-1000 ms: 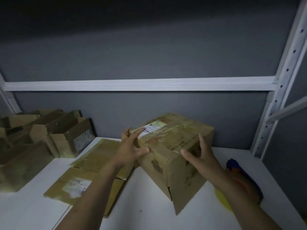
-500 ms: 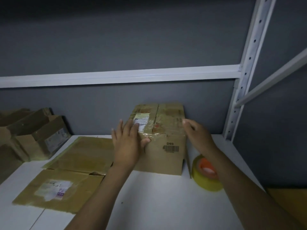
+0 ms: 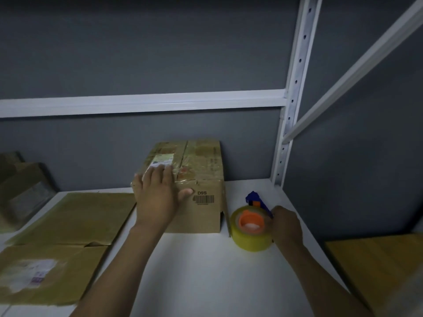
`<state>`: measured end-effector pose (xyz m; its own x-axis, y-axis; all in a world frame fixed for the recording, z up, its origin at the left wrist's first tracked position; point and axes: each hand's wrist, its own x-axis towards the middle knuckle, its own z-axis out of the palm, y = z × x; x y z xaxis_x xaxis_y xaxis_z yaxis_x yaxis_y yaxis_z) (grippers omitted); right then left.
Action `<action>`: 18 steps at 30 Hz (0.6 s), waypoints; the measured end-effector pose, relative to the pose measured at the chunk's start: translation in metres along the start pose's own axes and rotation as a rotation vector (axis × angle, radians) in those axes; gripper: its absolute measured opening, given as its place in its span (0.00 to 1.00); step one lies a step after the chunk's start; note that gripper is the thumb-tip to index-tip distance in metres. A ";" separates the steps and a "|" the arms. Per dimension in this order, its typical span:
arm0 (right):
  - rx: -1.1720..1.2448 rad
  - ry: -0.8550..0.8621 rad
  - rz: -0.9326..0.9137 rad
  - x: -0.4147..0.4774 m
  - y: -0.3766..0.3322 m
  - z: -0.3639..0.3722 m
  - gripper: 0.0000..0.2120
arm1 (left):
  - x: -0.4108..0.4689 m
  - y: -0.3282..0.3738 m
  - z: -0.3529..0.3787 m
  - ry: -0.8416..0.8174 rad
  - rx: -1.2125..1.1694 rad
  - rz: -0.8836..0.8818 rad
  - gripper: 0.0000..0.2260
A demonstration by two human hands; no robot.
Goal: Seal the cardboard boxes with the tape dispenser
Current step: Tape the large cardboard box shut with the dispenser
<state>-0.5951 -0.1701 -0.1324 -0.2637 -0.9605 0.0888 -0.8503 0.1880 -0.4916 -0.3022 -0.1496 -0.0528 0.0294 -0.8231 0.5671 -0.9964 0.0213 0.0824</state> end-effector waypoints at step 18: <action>0.704 0.342 0.113 -0.036 -0.018 -0.043 0.12 | -0.010 0.083 -0.039 0.061 -0.513 0.253 0.24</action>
<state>-0.5902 -0.1297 -0.0896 -0.5537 -0.8055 0.2113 -0.3522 -0.0034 -0.9359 -0.3826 -0.1176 -0.0199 -0.1851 -0.7229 0.6657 -0.8069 0.4984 0.3169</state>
